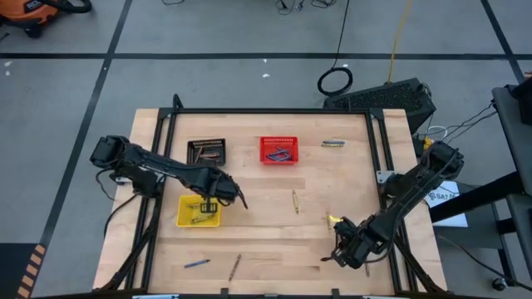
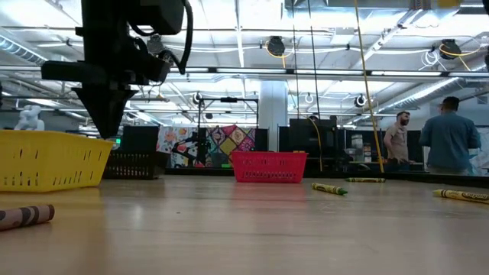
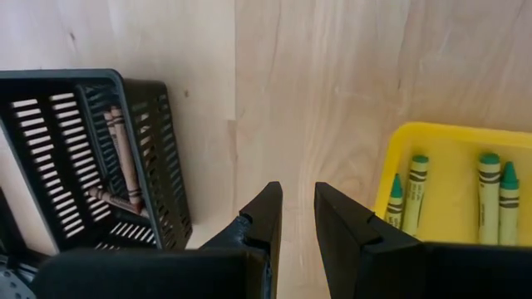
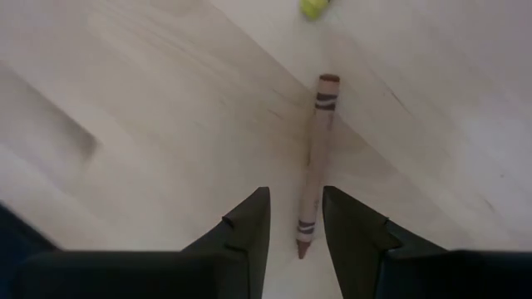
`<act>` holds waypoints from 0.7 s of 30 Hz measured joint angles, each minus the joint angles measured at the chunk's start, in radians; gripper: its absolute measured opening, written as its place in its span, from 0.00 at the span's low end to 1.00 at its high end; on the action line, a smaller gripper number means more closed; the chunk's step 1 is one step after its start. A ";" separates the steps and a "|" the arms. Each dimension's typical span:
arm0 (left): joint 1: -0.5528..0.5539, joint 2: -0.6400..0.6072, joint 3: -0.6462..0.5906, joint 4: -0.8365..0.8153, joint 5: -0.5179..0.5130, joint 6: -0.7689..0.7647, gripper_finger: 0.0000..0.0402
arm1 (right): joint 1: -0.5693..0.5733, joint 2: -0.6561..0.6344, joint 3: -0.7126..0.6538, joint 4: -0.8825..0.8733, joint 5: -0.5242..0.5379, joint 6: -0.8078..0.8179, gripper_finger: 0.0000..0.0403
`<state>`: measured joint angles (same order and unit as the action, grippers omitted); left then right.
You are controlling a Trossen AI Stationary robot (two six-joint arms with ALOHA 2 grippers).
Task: Sort crayons
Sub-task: Put the brown crayon into the black bin
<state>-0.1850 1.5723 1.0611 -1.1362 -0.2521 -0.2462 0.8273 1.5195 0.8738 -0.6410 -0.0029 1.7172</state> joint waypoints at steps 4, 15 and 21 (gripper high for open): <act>0.009 0.000 0.000 -0.001 0.000 0.001 0.16 | 0.012 0.026 -0.001 -0.001 0.000 0.014 0.25; 0.010 0.000 0.000 0.000 0.000 0.001 0.16 | 0.013 0.105 0.004 -0.044 -0.055 0.042 0.25; 0.011 0.000 0.000 0.001 0.000 0.001 0.16 | 0.011 0.160 0.003 -0.067 -0.083 -0.002 0.23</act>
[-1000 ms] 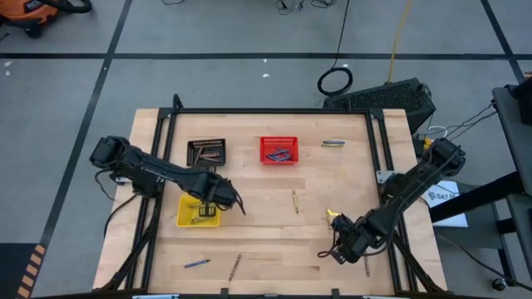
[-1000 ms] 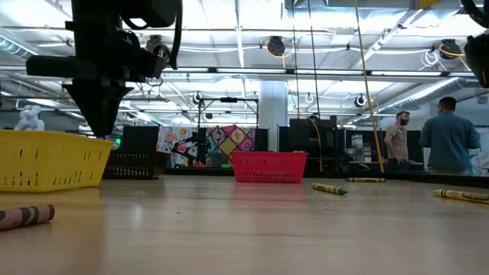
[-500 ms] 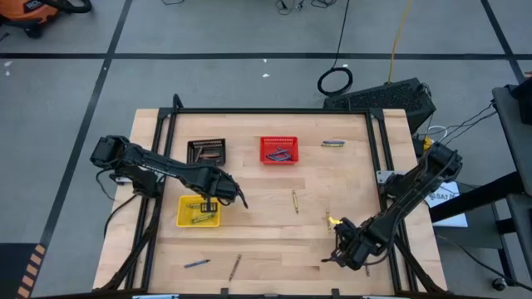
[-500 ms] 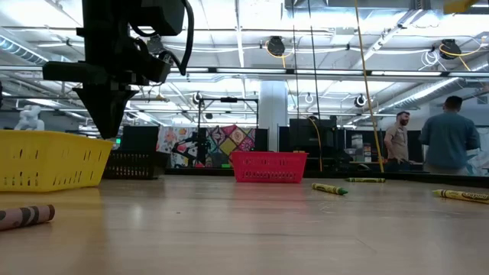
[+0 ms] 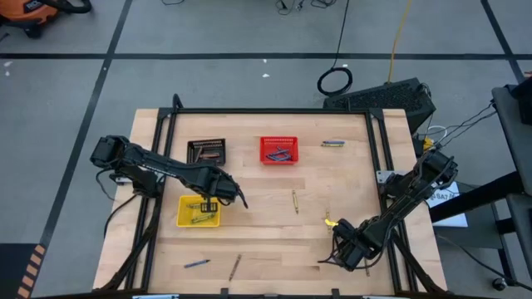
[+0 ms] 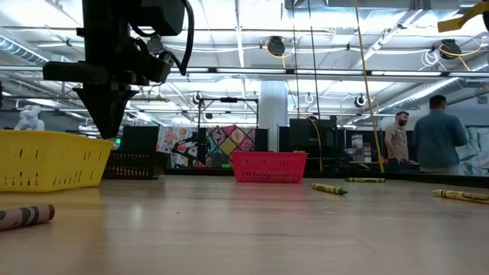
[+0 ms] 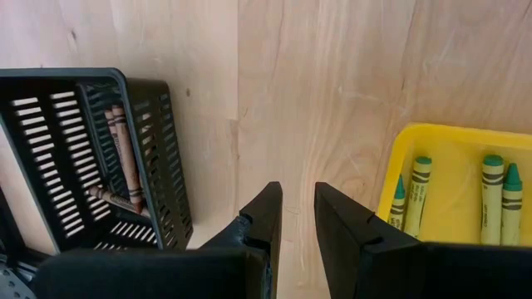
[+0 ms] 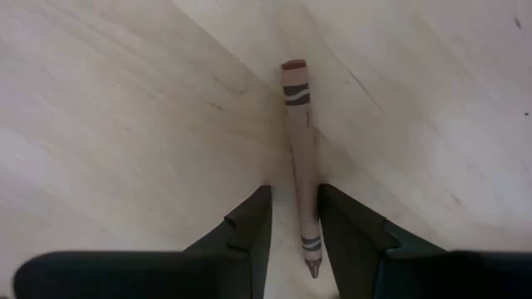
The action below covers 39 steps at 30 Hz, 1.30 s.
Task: Sort crayons
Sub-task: Put the brown crayon into the black bin
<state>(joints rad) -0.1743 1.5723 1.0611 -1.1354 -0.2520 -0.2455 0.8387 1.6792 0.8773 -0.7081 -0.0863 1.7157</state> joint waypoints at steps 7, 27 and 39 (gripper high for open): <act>0.000 0.000 0.000 0.003 0.000 0.000 0.16 | 0.001 0.004 -0.001 -0.044 0.022 -0.001 0.03; 0.038 0.000 0.000 0.433 -0.018 0.149 0.16 | -0.002 -0.225 -0.006 -0.146 0.352 -0.066 0.00; 0.042 0.000 0.000 1.059 0.077 0.368 0.16 | -0.050 -0.387 -0.006 -0.114 0.697 -0.290 0.00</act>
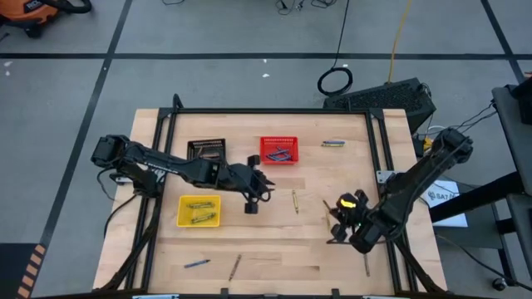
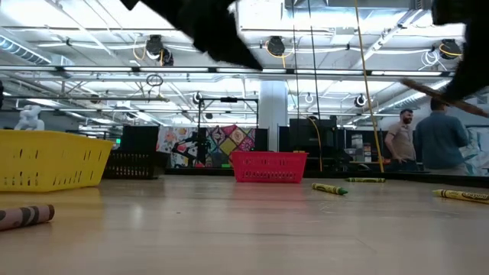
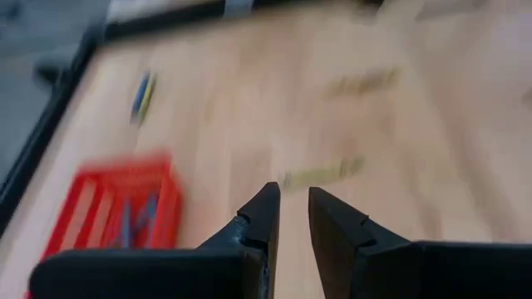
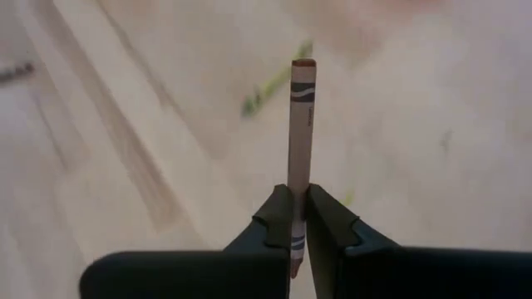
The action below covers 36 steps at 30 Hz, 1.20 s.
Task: Sort crayons
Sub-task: Put the brown crayon into the black bin
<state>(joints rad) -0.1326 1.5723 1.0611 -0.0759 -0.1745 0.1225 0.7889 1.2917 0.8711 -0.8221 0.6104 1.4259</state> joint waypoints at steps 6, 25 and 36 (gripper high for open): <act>0.002 0.000 0.000 0.233 0.131 0.042 0.16 | -0.058 -0.042 0.001 0.168 0.181 -0.309 0.00; 0.085 0.000 0.000 0.380 0.297 0.041 0.16 | -0.251 -0.078 0.002 0.751 0.197 -1.206 0.00; 0.139 0.000 0.000 0.430 0.350 0.033 0.16 | -0.347 -0.078 0.003 0.835 0.066 -1.344 0.00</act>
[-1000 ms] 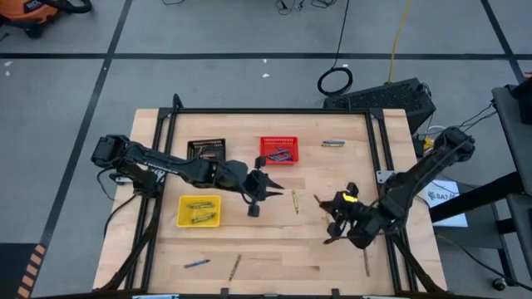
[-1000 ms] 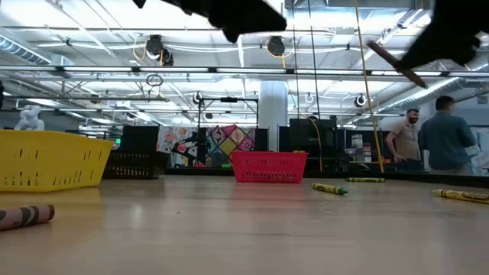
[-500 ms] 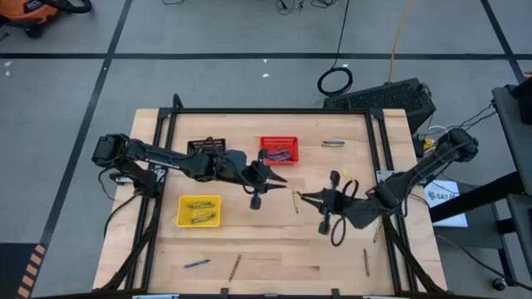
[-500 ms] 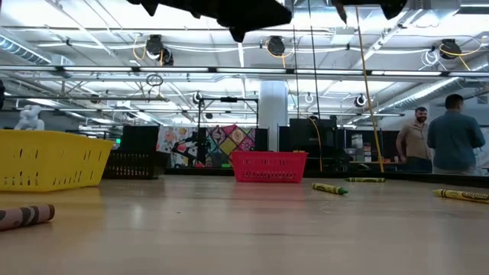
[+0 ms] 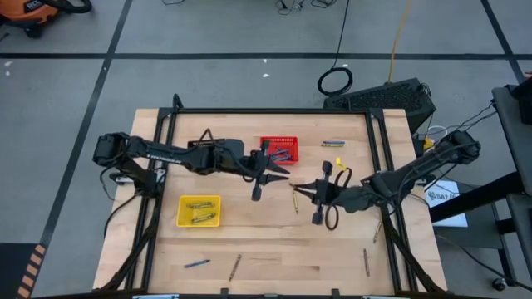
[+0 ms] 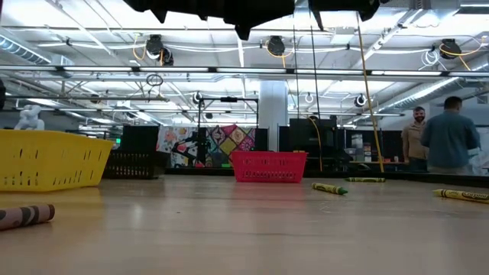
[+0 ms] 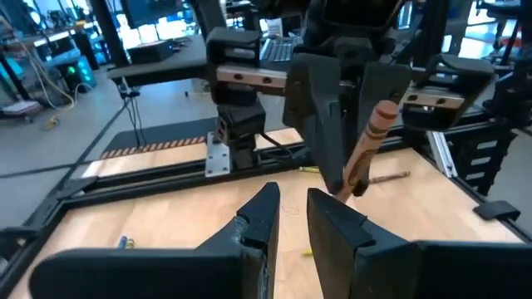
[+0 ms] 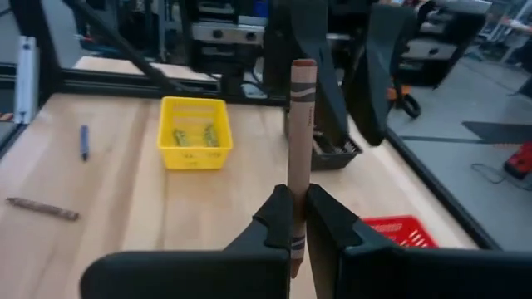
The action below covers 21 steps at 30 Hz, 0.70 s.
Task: Sort crayons
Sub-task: Put the brown crayon into the black bin
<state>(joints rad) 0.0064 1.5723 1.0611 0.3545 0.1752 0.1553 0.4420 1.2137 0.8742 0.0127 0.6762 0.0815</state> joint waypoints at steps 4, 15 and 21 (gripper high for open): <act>0.006 0.000 0.000 0.006 0.020 -0.043 0.16 | -0.032 0.000 0.000 0.021 -0.011 -0.035 0.00; 0.006 0.000 0.000 0.005 0.035 -0.044 0.16 | -0.116 0.000 0.000 0.023 -0.087 -0.042 0.00; 0.008 0.000 0.000 0.039 0.034 -0.044 0.16 | -0.162 0.000 0.000 0.061 -0.153 -0.042 0.00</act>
<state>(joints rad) 0.0144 1.5723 1.0611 0.3937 0.2094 0.1112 0.2798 1.2137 0.8742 0.0737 0.5233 0.0393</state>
